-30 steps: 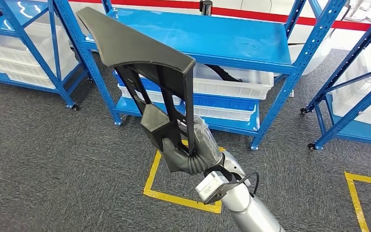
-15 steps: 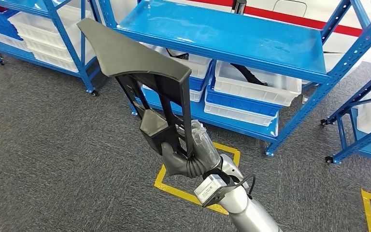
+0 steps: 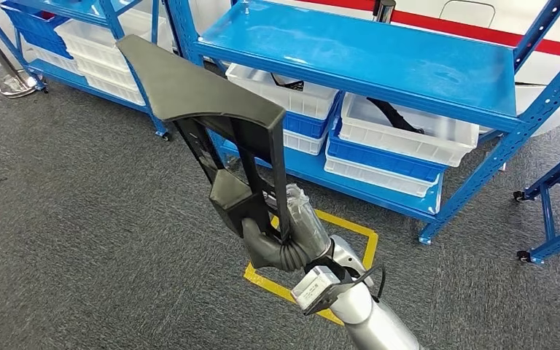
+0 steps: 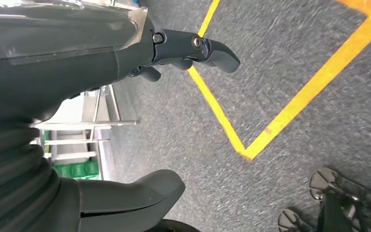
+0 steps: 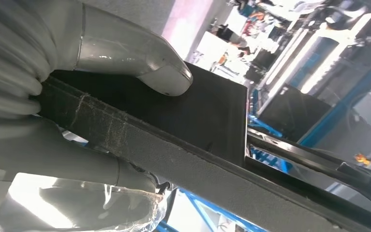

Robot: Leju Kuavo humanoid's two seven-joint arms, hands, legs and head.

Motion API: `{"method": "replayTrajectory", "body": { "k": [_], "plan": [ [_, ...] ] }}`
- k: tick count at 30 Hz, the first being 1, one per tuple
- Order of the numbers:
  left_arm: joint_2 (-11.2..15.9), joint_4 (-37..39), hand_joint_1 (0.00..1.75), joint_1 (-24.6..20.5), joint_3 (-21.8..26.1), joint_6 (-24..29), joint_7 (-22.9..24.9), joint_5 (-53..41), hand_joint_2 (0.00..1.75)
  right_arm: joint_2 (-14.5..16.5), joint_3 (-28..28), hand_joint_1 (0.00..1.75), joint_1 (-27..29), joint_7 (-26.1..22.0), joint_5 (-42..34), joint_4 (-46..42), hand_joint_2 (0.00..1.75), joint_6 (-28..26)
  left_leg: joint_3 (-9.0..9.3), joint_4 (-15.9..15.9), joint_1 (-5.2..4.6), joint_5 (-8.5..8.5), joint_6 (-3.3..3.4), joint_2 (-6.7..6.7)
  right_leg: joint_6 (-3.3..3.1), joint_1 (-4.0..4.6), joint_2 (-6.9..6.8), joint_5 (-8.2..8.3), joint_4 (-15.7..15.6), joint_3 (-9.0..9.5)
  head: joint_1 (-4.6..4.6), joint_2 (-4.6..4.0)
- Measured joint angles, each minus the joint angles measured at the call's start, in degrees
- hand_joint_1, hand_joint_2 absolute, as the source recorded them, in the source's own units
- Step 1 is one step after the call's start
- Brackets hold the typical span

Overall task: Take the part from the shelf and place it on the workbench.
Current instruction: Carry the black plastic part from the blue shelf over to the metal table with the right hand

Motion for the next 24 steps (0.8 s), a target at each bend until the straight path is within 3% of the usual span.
{"method": "replayTrajectory", "body": {
  "k": [2,3,4,5,7,9,11,13,14,16,18,19,20,22,24],
  "plan": [
    [0.0,0.0,0.00,0.0,0.0,0.0,0.0,-0.2,1.75,0.0,0.0,1.75,0.4,0.0,0.1,0.0,1.75,-0.4,-3.09,7.2,0.16,-3.21,-0.46,0.90,-0.08,0.17,-1.06,0.02,0.0,-0.13,-0.04,0.00],
    [0.0,0.0,0.00,0.0,0.0,-0.1,0.0,-0.4,1.75,0.1,0.0,1.75,0.8,0.0,0.2,0.0,1.75,-0.7,-3.66,8.8,0.21,-3.49,-0.60,1.10,-0.07,0.21,-1.60,0.01,0.0,-0.16,-0.04,0.00],
    [0.0,0.0,0.00,0.1,0.0,-0.2,0.0,-0.7,1.75,0.2,0.0,1.75,1.3,0.0,0.5,-0.1,1.75,-1.0,-3.10,8.1,0.26,-2.72,-0.67,1.32,-0.08,0.23,-2.13,-0.02,0.0,-0.15,-0.04,0.00],
    [0.0,0.0,0.00,0.1,0.0,-0.3,0.0,-0.9,1.75,0.3,0.0,1.75,1.8,0.0,0.8,-0.2,1.75,-1.2,-1.43,5.2,0.34,-1.16,-0.68,1.71,-0.08,0.22,-2.60,-0.06,0.0,-0.11,-0.04,0.00],
    [0.1,0.0,0.00,0.0,0.0,-0.6,0.0,-1.4,1.75,0.6,0.0,1.75,2.7,0.1,1.5,-0.7,1.75,-1.4,2.88,-2.5,0.29,1.77,-0.48,3.79,0.11,0.57,-3.35,-0.26,0.2,-0.06,-0.06,0.00],
    [0.1,0.0,0.00,-0.1,0.0,-0.7,0.0,-1.7,1.75,0.9,-0.1,1.75,3.3,0.1,1.9,-1.2,1.75,-1.5,4.80,-6.4,-0.03,2.57,0.19,5.16,0.45,1.13,-3.98,-0.45,0.3,-0.13,0.07,0.00],
    [0.1,0.0,0.00,-0.1,0.0,-1.2,0.0,-2.1,1.75,1.1,-0.2,1.75,3.9,0.2,2.0,-1.6,1.75,-1.6,4.64,-6.7,-0.35,2.57,1.08,4.37,0.91,1.30,-4.74,-0.59,0.3,-0.14,0.21,0.01],
    [0.1,0.0,0.00,-0.2,-0.1,-1.8,0.0,-2.6,1.75,1.3,-0.4,1.75,4.4,0.2,2.1,-2.0,1.75,-1.6,4.65,-7.0,-0.34,2.89,1.94,3.43,1.34,1.05,-3.86,-1.61,1.6,-0.74,0.21,0.01],
    [0.1,0.0,0.00,-0.2,-0.1,-1.9,0.0,-2.9,1.75,1.3,-0.6,1.75,4.6,0.2,2.2,-2.2,1.75,-1.6,4.67,-7.2,-0.24,3.06,2.37,2.97,1.32,0.94,-2.87,-2.81,3.7,-1.72,0.22,0.00],
    [0.3,0.0,0.00,-0.3,-0.1,-1.8,0.0,-3.3,1.75,1.3,-1.2,1.75,5.3,0.2,2.5,-2.5,1.75,-1.3,4.49,-7.2,-0.22,3.24,2.96,1.91,0.91,0.74,-1.11,-6.08,11.2,-5.23,0.25,0.00],
    [0.4,0.0,0.00,-0.2,-0.1,-1.6,0.0,-3.5,1.75,1.3,-1.5,1.75,6.0,0.2,2.8,-2.6,1.75,-1.0,4.27,-7.2,-0.33,3.38,3.15,0.61,0.96,0.67,-0.67,-7.88,17.1,-8.18,0.25,0.00],
    [0.4,0.0,0.00,-0.2,-0.1,-1.6,0.0,-3.5,1.75,1.3,-1.6,1.75,6.2,0.2,2.8,-2.6,1.75,-0.9,4.21,-7.2,-0.37,3.46,3.15,-0.03,1.25,0.63,-0.60,-7.50,17.1,-8.23,0.25,0.00],
    [0.5,0.0,0.00,-0.2,0.0,-1.5,0.0,-3.5,1.75,1.4,-1.7,1.75,6.3,0.1,2.8,-2.6,1.75,-0.8,4.21,-7.2,-0.38,3.55,3.10,-0.67,1.65,0.58,-0.43,-6.25,14.7,-7.09,0.25,0.00],
    [0.5,0.0,0.00,-0.2,0.0,-1.4,0.0,-3.8,1.75,1.7,-1.7,1.75,6.4,0.1,2.8,-2.6,1.75,-0.6,4.23,-7.1,-0.46,3.72,2.80,-1.84,2.21,0.49,0.95,-3.06,6.5,-3.15,0.26,0.00],
    [0.6,0.0,0.00,-0.2,-0.1,-1.2,0.0,-4.3,1.75,2.0,-1.8,1.75,6.4,0.0,2.8,-2.6,1.75,-0.5,4.05,-7.0,-0.64,3.94,2.28,-2.72,1.91,0.51,2.06,-1.25,1.5,-0.72,0.23,0.00]
  ]
}}
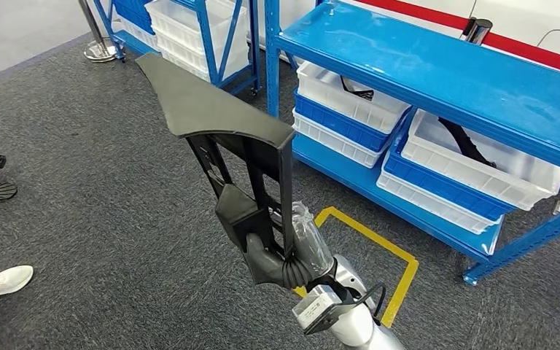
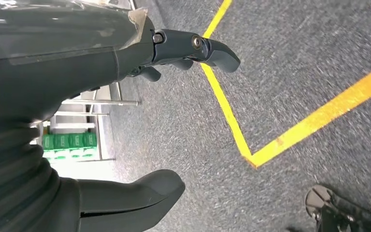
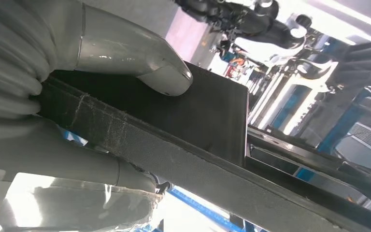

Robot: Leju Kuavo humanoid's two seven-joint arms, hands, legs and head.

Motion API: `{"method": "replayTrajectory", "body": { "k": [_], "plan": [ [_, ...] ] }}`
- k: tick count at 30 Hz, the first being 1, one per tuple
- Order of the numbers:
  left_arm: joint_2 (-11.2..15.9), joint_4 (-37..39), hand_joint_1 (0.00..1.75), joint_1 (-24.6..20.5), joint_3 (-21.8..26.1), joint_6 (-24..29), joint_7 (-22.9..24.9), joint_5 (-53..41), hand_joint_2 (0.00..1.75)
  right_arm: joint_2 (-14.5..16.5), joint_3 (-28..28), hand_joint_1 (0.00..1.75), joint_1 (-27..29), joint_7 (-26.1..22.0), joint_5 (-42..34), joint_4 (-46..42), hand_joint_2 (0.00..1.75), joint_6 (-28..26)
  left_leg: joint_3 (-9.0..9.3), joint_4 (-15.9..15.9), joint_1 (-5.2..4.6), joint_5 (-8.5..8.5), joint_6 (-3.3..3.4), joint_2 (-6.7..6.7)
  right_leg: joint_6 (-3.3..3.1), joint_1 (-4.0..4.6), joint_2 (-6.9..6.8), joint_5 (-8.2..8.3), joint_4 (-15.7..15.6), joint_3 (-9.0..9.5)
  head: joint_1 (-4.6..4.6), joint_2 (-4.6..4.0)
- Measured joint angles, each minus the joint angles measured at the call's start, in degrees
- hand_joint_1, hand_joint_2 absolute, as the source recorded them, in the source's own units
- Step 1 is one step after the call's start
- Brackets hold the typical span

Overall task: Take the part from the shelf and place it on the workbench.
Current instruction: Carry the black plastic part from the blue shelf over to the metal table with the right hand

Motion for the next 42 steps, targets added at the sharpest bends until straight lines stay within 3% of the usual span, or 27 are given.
{"method": "replayTrajectory", "body": {
  "k": [3,5,7,8,9,10,11,14,16,18,20,22,24,25,26,27,29,31,33,34,36,37,39,40,41,42],
  "plan": [
    [0.2,0.0,0.00,0.2,0.0,0.1,0.0,-0.4,1.75,0.7,0.0,1.75,0.2,0.0,0.1,0.0,1.75,0.1,-0.47,0.1,0.18,0.27,-0.97,-0.40,-1.11,0.05,-0.71,0.72,-0.8,0.39,-0.03,0.00],
    [0.3,0.0,0.00,0.3,0.0,0.2,0.0,-0.7,1.75,1.3,-0.1,1.75,0.4,0.0,0.1,-0.2,1.75,0.2,-1.47,2.2,0.27,-1.38,-1.54,1.33,-1.89,-0.17,-1.47,1.14,-1.1,0.41,-0.09,0.00],
    [0.3,0.0,0.00,0.3,-0.1,0.2,0.0,-1.0,1.75,1.5,-0.1,1.75,0.8,-0.1,0.2,-0.4,1.75,0.2,-4.28,8.6,0.44,-5.16,-2.05,3.25,-2.31,-0.11,-2.44,1.24,-1.2,0.33,-0.15,0.00],
    [0.3,0.0,0.00,0.3,-0.1,0.3,0.0,-1.1,1.75,1.5,-0.1,1.75,1.2,-0.1,0.2,-0.5,1.75,0.2,-5.96,12.4,0.60,-6.85,-2.29,3.59,-2.40,-0.03,-3.02,1.23,-1.2,0.26,-0.16,0.00],
    [0.3,0.0,0.00,0.3,-0.1,0.5,0.0,-1.1,1.75,1.4,-0.2,1.75,1.6,-0.2,0.1,-0.5,1.75,0.2,-7.13,15.1,0.72,-7.76,-2.48,3.75,-2.41,0.04,-3.60,1.22,-1.2,0.20,-0.16,0.00],
    [0.4,0.0,0.00,0.4,-0.1,0.6,0.0,-1.1,1.75,1.4,-0.2,1.75,1.9,-0.3,0.1,-0.5,1.75,0.2,-7.32,15.8,0.81,-7.61,-2.61,3.92,-2.41,0.06,-4.17,1.21,-1.1,0.17,-0.17,0.00],
    [0.4,0.0,0.00,0.4,-0.1,0.7,0.0,-1.1,1.75,1.4,-0.3,1.75,2.1,-0.4,0.1,-0.5,1.75,0.2,-6.34,14.2,0.89,-6.49,-2.68,4.20,-2.41,0.06,-4.71,1.18,-1.1,0.17,-0.17,0.00],
    [0.5,0.0,0.00,0.3,-0.1,0.7,0.0,-1.1,1.75,1.4,-0.6,1.75,2.3,-0.8,-0.1,-0.7,1.75,0.2,-0.23,3.4,0.79,-2.35,-2.42,6.83,-2.09,0.39,-6.07,0.90,-1.1,0.28,-0.13,0.01],
    [0.6,0.0,0.00,0.1,0.0,0.3,0.0,-1.1,1.75,1.3,-0.7,1.75,2.4,-1.0,-0.6,-1.0,1.75,0.3,1.17,0.4,0.36,-1.94,-1.80,7.57,-1.62,0.79,-6.85,0.68,-1.0,0.27,0.00,0.01],
    [0.6,0.0,0.00,0.1,0.0,-0.5,0.0,-1.0,1.75,1.4,-0.8,1.75,2.5,-1.2,-1.1,-1.6,1.75,0.6,1.03,0.2,0.18,-1.70,-0.97,6.45,-1.08,0.77,-7.39,0.47,-0.9,0.22,0.08,0.01],
    [0.6,0.0,0.00,0.0,0.0,-1.2,0.0,-0.9,1.75,1.4,-1.0,1.75,2.5,-1.2,-1.4,-2.3,1.75,0.9,1.06,-0.1,0.34,-1.35,-0.17,5.45,-0.73,0.52,-5.93,-0.84,1.1,-0.68,0.11,0.01],
    [0.6,0.0,0.00,-0.2,0.0,-1.4,0.0,-1.0,1.75,1.3,-1.2,1.75,2.5,-1.1,-1.5,-2.8,1.75,1.2,1.01,-0.2,0.46,-1.16,0.37,4.46,-1.00,0.26,-3.68,-3.83,7.4,-3.61,0.16,0.01],
    [0.6,0.0,0.00,-0.4,0.0,-1.5,0.0,-1.0,1.75,1.2,-1.5,1.75,2.5,-0.9,-1.8,-2.9,1.75,1.6,0.87,-0.2,0.42,-1.08,0.60,3.22,-1.12,0.17,-2.92,-6.36,14.8,-7.16,0.16,0.01],
    [0.6,0.0,0.00,-0.5,0.0,-1.5,0.0,-1.0,1.75,1.1,-1.7,1.75,2.4,-0.8,-2.0,-2.9,1.75,1.8,0.83,-0.2,0.40,-1.04,0.62,2.55,-0.88,0.14,-2.79,-6.49,16.2,-7.93,0.17,0.01],
    [0.6,0.0,0.00,-0.5,0.0,-1.6,0.0,-1.0,1.75,1.1,-1.9,1.75,2.2,-0.7,-2.2,-2.9,1.75,2.1,0.86,-0.2,0.39,-1.00,0.61,1.85,-0.49,0.08,-2.67,-5.69,15.3,-7.57,0.16,0.01],
    [0.6,0.0,0.00,-0.5,0.0,-1.6,0.0,-1.0,1.75,1.0,-2.0,1.75,1.9,-0.6,-2.4,-2.9,1.75,2.4,0.91,-0.2,0.41,-0.95,0.56,1.16,-0.05,0.01,-2.30,-4.15,12.2,-6.15,0.16,0.01],
    [0.5,0.0,0.00,-0.7,0.0,-1.5,0.0,-1.0,1.75,1.0,-2.2,1.75,1.3,-0.6,-2.8,-2.9,1.75,3.1,0.87,0.0,0.33,-0.85,0.26,-0.14,0.53,-0.30,0.13,-0.91,4.0,-2.35,0.15,0.01],
    [0.5,0.0,0.00,-0.8,0.0,-1.2,0.0,-0.9,1.75,0.9,-2.3,1.75,1.0,-0.7,-3.1,-2.8,1.75,3.7,0.47,0.0,0.24,-0.59,-0.33,-1.24,0.29,-0.43,1.89,0.51,-0.1,-0.40,0.12,0.01],
    [0.5,0.0,0.00,-0.6,0.1,-0.9,0.0,-0.8,1.75,0.9,-2.3,1.75,0.8,-0.8,-3.3,-2.7,1.75,4.1,0.02,-0.1,0.40,-0.23,-1.07,-2.24,-0.35,-0.35,1.16,0.85,-0.6,-0.24,0.09,0.02],
    [0.5,0.0,0.00,-0.4,0.2,-0.8,0.0,-0.7,1.75,1.0,-2.3,1.75,0.6,-0.9,-3.4,-2.7,1.75,4.4,-0.20,0.1,0.47,-0.37,-1.37,-2.00,-0.68,-0.39,0.63,1.05,-0.7,-0.23,0.07,0.02],
    [0.4,0.0,0.00,-0.3,0.3,-0.6,0.0,-0.5,1.75,1.2,-2.3,1.75,0.2,-1.1,-3.6,-2.7,1.75,4.6,-1.64,3.1,0.45,-2.41,-1.87,0.35,-1.49,-0.59,-0.65,1.33,-1.1,-0.11,-0.14,0.01],
    [0.4,0.0,0.00,-0.3,0.3,-0.6,0.0,-0.4,1.75,1.2,-2.3,1.75,0.2,-1.1,-3.6,-2.6,1.75,4.7,-3.09,6.3,0.47,-4.21,-2.07,1.95,-1.76,-0.49,-1.35,1.34,-1.1,-0.07,-0.25,0.00],
    [0.3,0.0,0.00,-0.3,0.3,-0.5,0.0,-0.4,1.75,1.3,-2.3,1.75,0.2,-1.1,-3.7,-2.4,1.75,4.7,-6.59,13.7,0.68,-7.40,-2.49,3.48,-2.04,-0.26,-2.87,1.23,-1.1,-0.13,-0.34,0.00],
    [0.3,0.0,0.00,-0.2,0.3,-0.5,0.0,-0.3,1.75,1.2,-2.3,1.75,0.2,-1.1,-3.8,-2.2,1.75,4.7,-7.52,15.6,0.77,-7.81,-2.64,3.74,-2.09,-0.20,-3.58,1.19,-1.1,-0.15,-0.34,0.00],
    [0.3,0.0,0.00,-0.2,0.3,-0.5,0.0,-0.3,1.75,1.3,-2.3,1.75,0.2,-1.1,-3.8,-2.1,1.75,4.7,-7.40,15.5,0.86,-7.19,-2.74,3.98,-2.11,-0.18,-4.25,1.14,-1.1,-0.14,-0.34,0.00],
    [0.3,0.0,0.00,-0.1,0.3,-0.5,0.0,-0.3,1.75,1.3,-2.3,1.75,0.1,-1.1,-3.8,-2.0,1.75,4.7,-6.01,13.0,0.92,-5.65,-2.77,4.40,-2.13,-0.18,-4.85,1.09,-1.1,-0.08,-0.34,0.00]
  ]
}}
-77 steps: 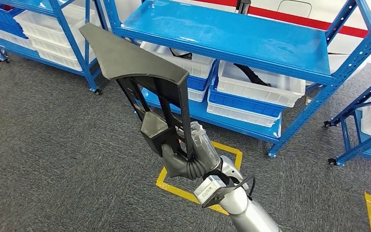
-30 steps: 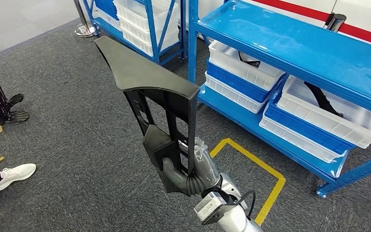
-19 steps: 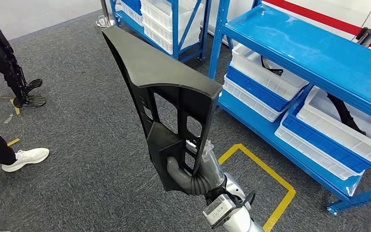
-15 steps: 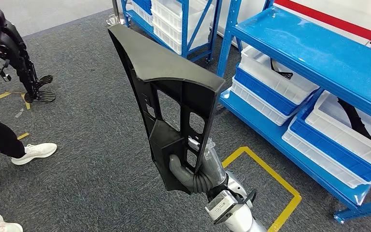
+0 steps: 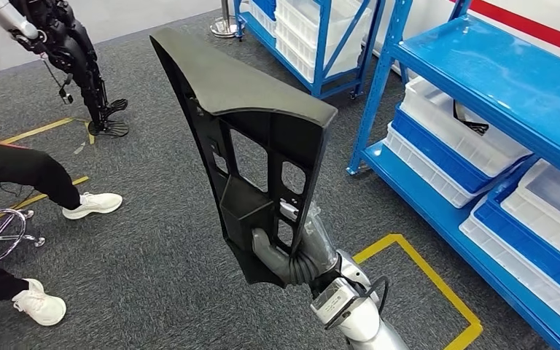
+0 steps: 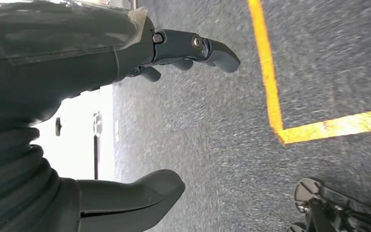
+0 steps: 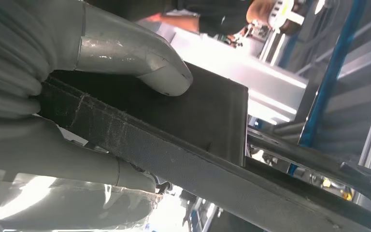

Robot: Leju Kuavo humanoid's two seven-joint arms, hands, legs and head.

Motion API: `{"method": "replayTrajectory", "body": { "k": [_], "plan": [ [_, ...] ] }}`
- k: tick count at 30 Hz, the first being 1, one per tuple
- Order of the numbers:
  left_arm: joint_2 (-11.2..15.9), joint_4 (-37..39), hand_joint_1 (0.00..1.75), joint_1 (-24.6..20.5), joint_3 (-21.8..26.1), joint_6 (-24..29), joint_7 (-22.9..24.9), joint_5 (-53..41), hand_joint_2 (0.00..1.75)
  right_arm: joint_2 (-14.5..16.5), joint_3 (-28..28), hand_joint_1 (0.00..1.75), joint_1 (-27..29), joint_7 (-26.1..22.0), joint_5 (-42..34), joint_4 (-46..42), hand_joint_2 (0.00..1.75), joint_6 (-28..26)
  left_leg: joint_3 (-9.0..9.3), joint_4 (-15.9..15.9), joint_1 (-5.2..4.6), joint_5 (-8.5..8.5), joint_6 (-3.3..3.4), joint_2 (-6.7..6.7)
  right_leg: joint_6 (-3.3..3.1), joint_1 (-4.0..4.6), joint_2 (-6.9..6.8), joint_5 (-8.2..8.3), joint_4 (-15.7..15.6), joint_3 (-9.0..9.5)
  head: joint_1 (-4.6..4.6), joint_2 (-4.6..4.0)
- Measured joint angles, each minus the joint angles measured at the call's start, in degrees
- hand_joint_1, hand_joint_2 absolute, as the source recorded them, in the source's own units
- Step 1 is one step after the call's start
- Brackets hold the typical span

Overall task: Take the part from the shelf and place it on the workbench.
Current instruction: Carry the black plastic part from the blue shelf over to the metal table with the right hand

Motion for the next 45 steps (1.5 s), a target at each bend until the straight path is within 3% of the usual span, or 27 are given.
{"method": "replayTrajectory", "body": {
  "k": [2,4,6,8,9,11,13,14,16,18,20,22,24,26,28,29,31,33,35,37,38,40,41,43,44,45],
  "plan": [
    [0.0,0.0,0.00,0.0,0.0,0.0,0.0,0.0,1.75,0.0,0.0,1.75,0.0,0.0,0.0,0.1,1.75,0.0,4.38,-7.9,-0.15,3.16,0.20,2.24,0.16,0.28,-0.97,-0.23,0.1,0.19,-0.01,0.00],
    [0.1,0.0,0.00,-0.2,0.0,0.0,0.0,0.0,1.75,0.0,0.0,1.75,-0.2,0.0,0.0,0.1,1.75,0.0,6.70,-12.3,-0.57,4.16,0.83,3.71,0.59,0.73,-1.78,-0.51,0.1,0.31,0.14,0.01],
    [0.1,0.0,0.00,-0.2,0.0,0.0,0.0,0.0,1.75,0.1,0.0,1.75,-0.3,0.0,0.0,0.1,1.75,0.0,6.64,-12.7,-0.90,4.08,1.65,2.86,1.07,0.88,-2.70,-0.69,0.0,0.44,0.30,0.02],
    [0.0,0.0,0.00,-0.2,0.1,0.1,0.0,0.2,1.75,0.2,0.0,1.75,-0.5,-0.1,-0.1,0.2,1.75,0.1,6.79,-13.1,-0.72,4.40,2.46,1.84,1.54,0.70,-2.10,-1.45,1.0,0.09,0.28,0.02],
    [0.0,0.0,0.00,-0.2,0.2,0.2,0.0,0.2,1.75,0.3,0.0,1.75,-0.5,-0.2,-0.3,0.2,1.75,0.3,6.85,-13.3,-0.55,4.59,2.87,1.31,1.58,0.61,-1.00,-2.47,2.9,-0.78,0.31,0.01],
    [0.0,0.0,0.00,-0.3,0.5,0.4,0.0,0.4,1.75,0.2,0.1,1.75,-0.6,-0.5,-0.5,0.3,1.75,0.6,6.79,-13.4,-0.39,4.77,3.37,0.15,1.28,0.34,1.44,-5.54,10.0,-4.29,0.35,0.00],
    [-0.1,0.0,0.00,-0.3,0.7,0.5,0.0,0.4,1.75,0.2,0.1,1.75,-0.6,-0.8,-0.6,0.7,1.75,0.7,6.69,-13.4,-0.40,4.81,3.48,-1.25,1.35,0.23,2.10,-7.54,16.6,-7.64,0.34,0.00],
    [-0.2,0.0,0.00,-0.2,0.7,0.6,0.0,0.4,1.75,0.1,0.1,1.75,-0.6,-0.8,-0.7,0.8,1.75,0.8,6.72,-13.4,-0.40,4.82,3.48,-1.97,1.68,0.17,2.17,-7.27,17.0,-8.02,0.34,0.00],
    [-0.4,0.0,0.00,-0.1,0.9,0.8,0.0,0.3,1.75,0.2,0.1,1.75,-0.6,-0.9,-0.8,0.9,1.75,0.8,6.87,-13.3,-0.37,4.84,3.39,-3.43,2.63,-0.11,2.56,-4.42,11.5,-5.54,0.34,0.00],
    [-0.6,0.0,0.00,-0.1,0.9,1.1,0.0,0.1,1.75,0.2,0.1,1.75,-0.6,-1.0,-0.9,1.0,1.75,0.8,6.83,-13.2,-0.51,4.86,3.01,-4.77,3.03,-0.42,4.24,-1.51,3.7,-1.99,0.34,0.00],
    [-0.6,0.0,0.00,0.0,1.0,1.3,0.0,-0.1,1.75,0.2,0.2,1.75,-0.6,-1.0,-1.1,1.0,1.75,0.6,6.49,-13.1,-0.60,5.03,2.32,-5.70,2.47,-0.41,5.19,-0.48,0.7,-0.60,0.31,0.00],
    [-0.6,0.0,0.00,0.3,1.0,1.3,0.0,-0.1,1.75,0.3,0.2,1.75,-0.5,-1.0,-1.1,0.9,1.75,0.5,6.14,-13.1,-0.36,5.14,1.65,-6.15,1.63,-0.39,4.42,-0.11,0.5,-0.50,0.26,0.00],
    [-0.6,0.0,0.00,0.5,1.1,1.4,0.0,-0.1,1.75,0.5,0.2,1.75,-0.5,-1.0,-1.1,0.9,1.75,0.3,5.19,-11.2,-0.29,3.73,1.10,-4.51,0.90,-0.56,3.55,0.18,0.2,-0.37,0.10,0.00],
    [-0.7,0.0,0.00,0.4,1.3,1.4,0.0,-0.3,1.75,0.6,0.2,1.75,-0.4,-1.1,-1.1,0.9,1.75,0.1,2.47,-5.3,-0.27,0.45,0.66,-1.97,0.30,-0.49,2.51,0.21,0.1,-0.28,-0.10,0.00],
    [-0.8,0.0,0.00,0.4,1.3,1.5,0.0,-0.5,1.75,0.6,0.2,1.75,-0.3,-1.0,-1.1,0.9,1.75,0.1,-0.60,1.0,-0.09,-1.97,0.35,-0.92,-0.01,-0.29,1.35,0.10,0.1,-0.31,-0.16,0.00],
    [-0.8,0.0,0.00,0.5,1.4,1.6,0.0,-0.6,1.75,0.6,0.2,1.75,-0.2,-1.0,-1.1,0.9,1.75,0.1,-1.14,2.1,-0.04,-1.90,0.25,-0.64,-0.06,-0.25,0.78,0.05,0.1,-0.32,-0.16,0.00],
    [-0.8,0.0,0.00,0.5,1.4,1.8,0.0,-0.6,1.75,0.6,0.2,1.75,-0.3,-1.0,-1.1,0.9,1.75,0.0,0.95,-1.8,0.07,0.89,0.22,0.21,-0.05,-0.25,-0.29,-0.10,0.1,-0.19,-0.16,0.00],
    [-0.8,0.0,0.00,0.4,1.4,1.9,0.0,-0.6,1.75,0.6,0.2,1.75,-0.3,-1.0,-1.1,0.9,1.75,0.0,4.87,-8.9,-0.10,3.56,0.42,2.59,0.23,0.11,-1.21,-0.42,0.2,0.03,-0.17,0.00],
    [-0.8,0.0,0.00,0.2,1.4,1.9,0.0,-0.7,1.75,0.6,0.1,1.75,-0.4,-1.0,-1.1,0.9,1.75,0.0,6.62,-12.4,-0.56,4.01,0.95,3.97,0.73,0.60,-2.12,-0.73,0.2,0.15,-0.09,0.00],
    [-0.8,0.0,0.00,0.2,1.4,1.9,0.0,-0.7,1.75,0.7,0.2,1.75,-0.4,-1.0,-1.1,0.9,1.75,0.0,6.61,-12.7,-0.82,4.01,1.73,2.92,1.22,0.77,-3.22,-0.98,0.2,0.31,-0.01,0.00],
    [-0.8,0.0,0.00,0.2,1.4,1.9,0.0,-0.7,1.75,0.7,0.2,1.75,-0.3,-1.0,-1.1,0.9,1.75,0.0,6.67,-12.9,-0.81,4.14,2.13,2.30,1.45,0.69,-3.08,-1.33,0.5,0.25,0.01,0.00],
    [-0.7,0.0,0.00,0.2,1.5,1.9,0.0,-0.7,1.75,0.8,0.3,1.75,-0.2,-1.1,-1.1,0.8,1.75,0.0,6.86,-13.3,-0.53,4.46,3.02,1.14,1.52,0.45,-1.06,-3.30,4.1,-1.30,0.05,0.01],
    [-0.7,0.0,0.00,0.1,1.5,2.0,0.0,-0.7,1.75,0.7,0.3,1.75,-0.1,-1.1,-1.1,0.7,1.75,0.0,6.83,-13.3,-0.47,4.53,3.29,0.53,1.37,0.25,0.36,-4.81,7.6,-2.95,0.09,0.00],
    [-0.6,0.0,0.00,0.1,1.5,2.0,0.0,-0.7,1.75,0.5,0.3,1.75,0.2,-1.1,-1.1,0.7,1.75,0.0,6.75,-13.3,-0.43,4.58,3.54,-0.87,1.27,0.15,1.76,-7.31,15.0,-6.68,0.11,0.00],
    [-0.6,0.0,0.00,0.2,1.6,2.0,0.0,-0.7,1.75,0.4,0.3,1.75,0.4,-1.0,-1.1,0.7,1.75,0.0,6.73,-13.3,-0.43,4.59,3.54,-1.60,1.50,0.12,1.94,-7.50,16.6,-7.67,0.11,0.00],
    [-0.5,0.0,0.00,0.2,1.7,2.0,0.0,-0.7,1.75,0.4,0.3,1.75,0.4,-1.0,-1.1,0.7,1.75,0.0,6.76,-13.2,-0.43,4.61,3.53,-2.32,1.88,0.06,2.06,-6.83,16.2,-7.66,0.11,0.00]
  ]
}}
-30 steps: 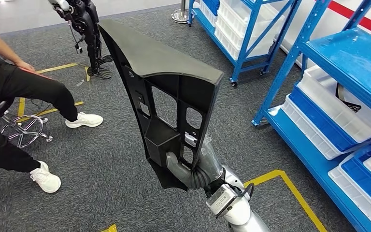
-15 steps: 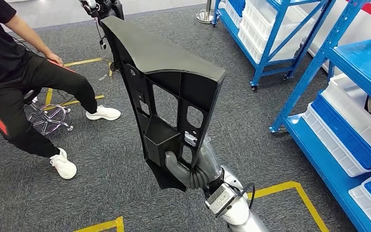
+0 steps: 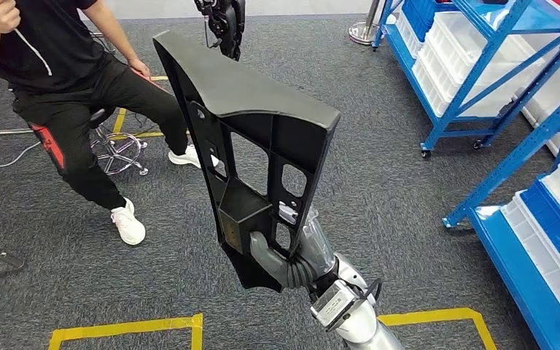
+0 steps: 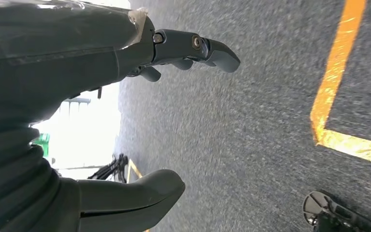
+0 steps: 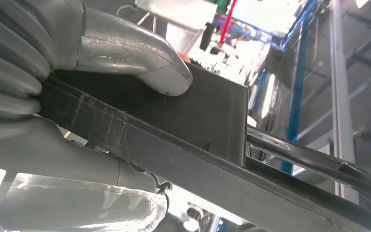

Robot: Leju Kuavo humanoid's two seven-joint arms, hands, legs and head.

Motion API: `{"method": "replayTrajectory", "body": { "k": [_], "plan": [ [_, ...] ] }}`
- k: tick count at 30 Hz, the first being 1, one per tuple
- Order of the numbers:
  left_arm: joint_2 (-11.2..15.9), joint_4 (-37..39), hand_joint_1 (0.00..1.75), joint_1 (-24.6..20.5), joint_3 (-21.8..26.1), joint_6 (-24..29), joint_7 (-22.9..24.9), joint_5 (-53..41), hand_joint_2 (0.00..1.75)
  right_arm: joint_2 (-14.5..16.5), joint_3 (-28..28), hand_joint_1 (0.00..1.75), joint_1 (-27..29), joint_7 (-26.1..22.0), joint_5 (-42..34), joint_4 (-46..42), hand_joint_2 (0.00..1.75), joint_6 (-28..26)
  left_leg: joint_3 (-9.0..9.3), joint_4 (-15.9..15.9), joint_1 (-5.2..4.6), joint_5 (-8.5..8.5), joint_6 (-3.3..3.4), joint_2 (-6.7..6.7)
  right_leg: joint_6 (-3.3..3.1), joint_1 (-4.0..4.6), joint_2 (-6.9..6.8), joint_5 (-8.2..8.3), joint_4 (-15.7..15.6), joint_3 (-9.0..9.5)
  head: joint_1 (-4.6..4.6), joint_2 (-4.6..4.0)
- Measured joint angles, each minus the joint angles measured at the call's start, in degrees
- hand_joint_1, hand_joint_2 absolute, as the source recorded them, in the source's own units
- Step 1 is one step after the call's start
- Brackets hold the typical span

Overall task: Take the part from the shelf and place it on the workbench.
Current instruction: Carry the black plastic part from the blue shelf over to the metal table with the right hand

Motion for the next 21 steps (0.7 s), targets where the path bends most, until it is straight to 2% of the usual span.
{"method": "replayTrajectory", "body": {
  "k": [1,2,3,4,5,7,8,10,12,13,14,15,16,18,20,21],
  "plan": [
    [0.0,0.0,0.00,0.0,0.1,0.0,0.0,0.0,1.75,0.0,0.0,1.75,0.0,0.0,0.0,0.0,1.75,0.0,0.07,0.0,0.02,0.01,-0.03,-0.72,0.47,-0.11,0.29,1.45,-2.7,1.12,0.00,0.00],
    [0.0,0.0,0.00,0.0,0.2,0.0,0.0,0.0,1.75,0.0,0.0,1.75,0.0,0.0,0.0,0.0,1.75,0.0,0.13,0.0,0.04,0.03,-0.13,-1.44,0.90,-0.29,1.17,3.23,-6.7,2.93,0.01,0.00],
    [0.0,0.0,0.00,0.0,0.2,0.0,0.0,0.0,1.75,0.0,0.0,1.75,0.0,0.0,0.0,0.0,1.75,0.0,0.11,0.1,-0.07,0.01,-0.35,-2.11,1.07,-0.43,2.34,4.74,-10.7,4.67,-0.01,0.00],
    [0.0,0.0,0.00,0.0,0.3,0.0,0.0,0.0,1.75,0.0,0.0,1.75,0.0,0.0,0.0,0.0,1.75,0.0,0.01,0.2,-0.16,0.05,-0.63,-2.71,1.00,-0.52,3.24,5.84,-13.6,6.03,-0.02,0.00],
    [0.0,0.0,0.00,0.0,0.3,0.0,0.0,-0.1,1.75,0.0,0.0,1.75,0.0,0.0,0.0,0.0,1.75,0.0,-0.16,0.3,-0.23,0.12,-0.98,-3.23,0.72,-0.54,3.85,6.36,-15.1,6.72,-0.04,0.00],
    [0.1,0.0,0.00,0.2,0.3,0.0,0.0,-0.3,1.75,0.0,0.0,1.75,-0.1,0.0,0.0,0.0,1.75,0.0,-0.47,0.2,-0.07,0.37,-1.70,-4.09,-0.12,-0.45,3.18,6.70,-15.4,6.92,-0.08,0.00],
    [0.1,0.0,0.00,0.3,0.3,0.0,0.0,-0.4,1.75,0.1,0.0,1.75,-0.2,0.0,0.0,0.0,1.75,0.0,-0.66,0.4,0.03,0.23,-2.00,-3.88,-0.49,-0.52,2.70,6.86,-15.6,6.97,-0.09,0.00],
    [0.2,0.0,0.00,0.4,0.3,0.0,0.0,-0.5,1.75,0.3,0.0,1.75,-0.3,0.0,0.0,0.0,1.75,0.0,-1.94,3.1,0.11,-1.63,-2.57,-1.64,-1.39,-0.72,1.62,7.10,-15.9,7.13,-0.27,0.00],
    [0.1,0.0,0.00,0.3,0.3,0.0,0.0,-0.4,1.75,0.5,-0.1,1.75,-0.2,0.0,0.0,-0.1,1.75,0.0,-5.00,9.6,0.24,-5.15,-3.00,0.95,-1.97,-0.61,0.47,7.06,-16.0,7.17,-0.44,0.00],
    [0.2,0.0,0.00,0.3,0.4,0.0,0.0,-0.3,1.75,0.4,-0.1,1.75,-0.1,0.0,0.0,-0.1,1.75,0.0,-6.65,13.0,0.35,-6.52,-3.19,1.44,-2.06,-0.52,-0.14,7.02,-16.0,7.14,-0.44,0.00],
    [0.2,0.0,0.00,0.4,0.5,0.0,0.0,-0.2,1.75,0.4,-0.1,1.75,-0.1,0.0,0.0,0.0,1.75,0.0,-7.67,15.1,0.43,-7.03,-3.32,1.69,-2.08,-0.48,-0.76,6.99,-15.9,7.12,-0.44,0.00],
    [0.2,0.0,0.00,0.4,0.5,0.0,0.0,-0.1,1.75,0.4,-0.1,1.75,0.0,0.0,0.0,0.0,1.75,0.0,-7.70,15.3,0.48,-6.52,-3.42,1.89,-2.11,-0.46,-1.34,6.96,-15.9,7.12,-0.44,0.00],
    [0.2,0.0,0.00,0.4,0.6,0.1,0.0,-0.1,1.75,0.4,-0.1,1.75,0.0,0.0,0.0,0.0,1.75,0.0,-6.63,13.3,0.53,-5.13,-3.43,2.20,-2.10,-0.46,-1.89,6.90,-15.9,7.16,-0.44,0.00],
    [0.1,0.0,0.00,0.3,0.7,0.2,0.0,-0.1,1.75,0.5,-0.1,1.75,-0.1,0.0,0.0,0.0,1.75,0.0,-2.54,5.9,0.42,-1.97,-3.29,4.25,-1.90,-0.29,-2.79,6.69,-15.9,7.34,-0.44,0.00],
    [0.1,0.0,0.00,0.1,0.7,0.2,0.0,-0.1,1.75,0.5,-0.2,1.75,-0.1,0.0,-0.1,0.0,1.75,0.1,-0.09,1.2,0.02,-0.86,-2.81,5.92,-1.42,0.20,-3.66,6.39,-15.8,7.42,-0.30,0.00],
    [0.0,0.0,0.00,0.0,0.7,0.2,0.0,-0.2,1.75,0.5,-0.2,1.75,-0.1,0.0,-0.1,0.0,1.75,0.1,0.05,0.6,-0.25,-1.03,-2.53,5.92,-1.16,0.40,-4.16,6.26,-15.8,7.46,-0.22,0.00]
  ]
}}
